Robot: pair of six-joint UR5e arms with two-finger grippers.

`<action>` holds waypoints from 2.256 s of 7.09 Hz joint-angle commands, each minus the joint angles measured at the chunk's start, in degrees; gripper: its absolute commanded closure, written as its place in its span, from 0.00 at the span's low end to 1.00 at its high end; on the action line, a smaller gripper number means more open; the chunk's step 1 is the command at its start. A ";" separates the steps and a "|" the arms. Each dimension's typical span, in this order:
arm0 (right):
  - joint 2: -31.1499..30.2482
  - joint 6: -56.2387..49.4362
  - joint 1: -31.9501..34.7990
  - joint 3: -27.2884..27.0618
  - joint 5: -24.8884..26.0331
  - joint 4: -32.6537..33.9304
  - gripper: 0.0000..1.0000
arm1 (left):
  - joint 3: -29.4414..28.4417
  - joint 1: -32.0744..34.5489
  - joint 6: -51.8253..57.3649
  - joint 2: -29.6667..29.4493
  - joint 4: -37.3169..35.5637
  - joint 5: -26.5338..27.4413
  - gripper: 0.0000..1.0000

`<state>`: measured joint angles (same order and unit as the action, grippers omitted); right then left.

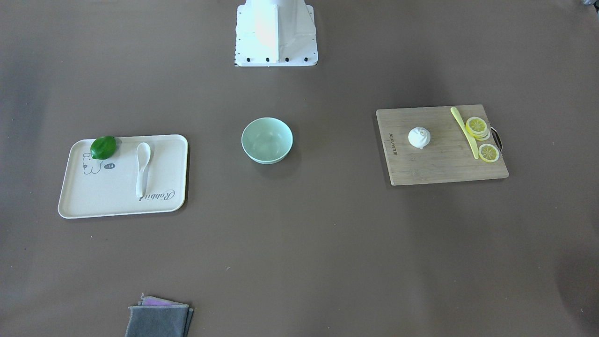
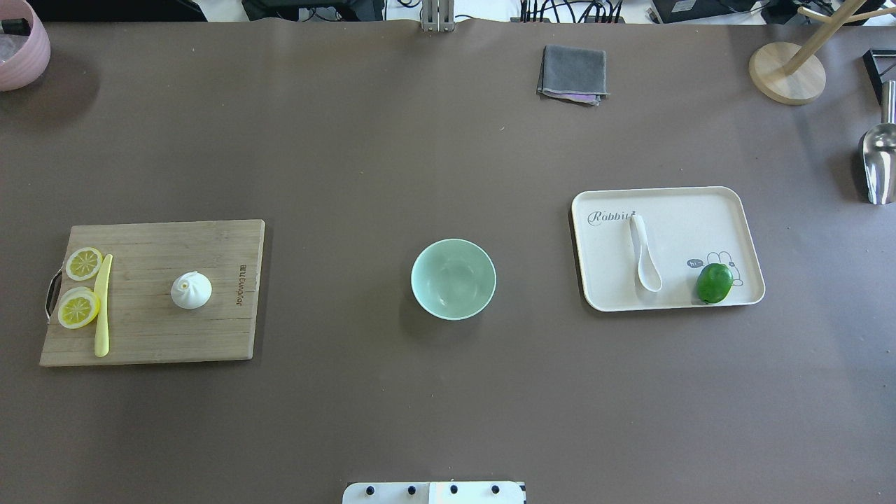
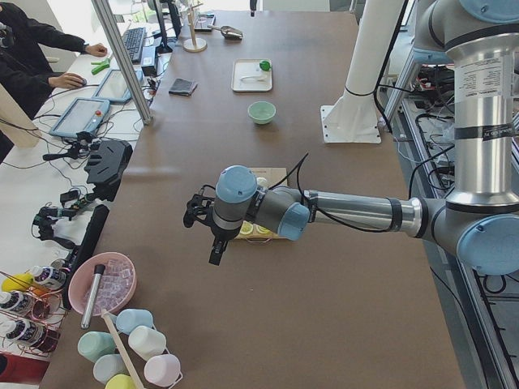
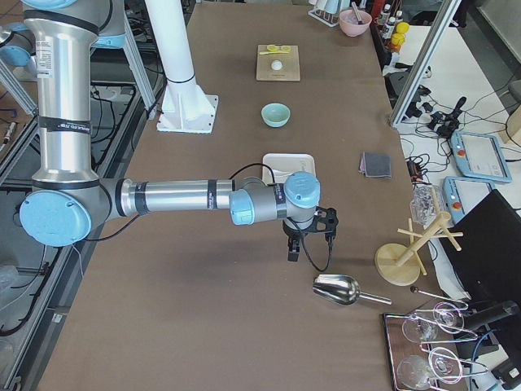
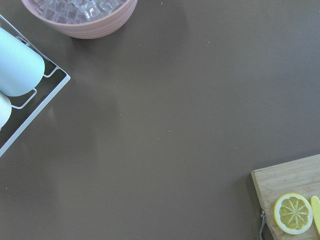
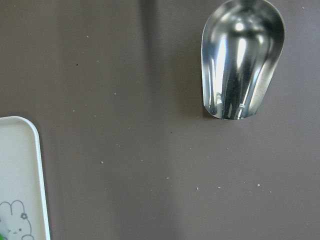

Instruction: Put spoon and bun in bowl

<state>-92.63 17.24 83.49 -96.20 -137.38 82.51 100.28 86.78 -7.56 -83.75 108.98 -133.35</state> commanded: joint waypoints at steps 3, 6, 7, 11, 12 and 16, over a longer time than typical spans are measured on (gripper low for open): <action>-0.09 0.15 0.00 -0.13 0.01 -0.07 0.00 | 0.09 -0.03 0.09 0.07 0.00 0.11 0.01; -0.27 0.51 -0.26 0.04 -0.08 -8.45 0.00 | 0.53 -3.51 -0.09 -1.58 2.27 0.28 0.01; -0.27 0.51 -1.31 0.31 -0.08 -13.90 0.00 | 0.79 -7.63 -0.44 -1.68 6.72 7.16 0.01; 4.13 1.12 -7.55 0.13 2.71 -15.36 0.00 | 1.75 -18.63 -27.09 -9.32 14.50 8.63 0.01; 4.22 3.73 -7.90 0.83 2.47 -15.36 0.00 | 2.11 -21.27 -27.68 -11.33 14.24 9.07 0.01; 4.13 7.36 -8.43 0.84 2.11 -15.36 0.00 | -6.80 -24.97 -27.95 -11.88 31.99 13.29 0.01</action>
<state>-88.51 24.40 75.20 -95.45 -135.25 67.15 98.66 63.36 -35.35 -95.74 132.00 -120.62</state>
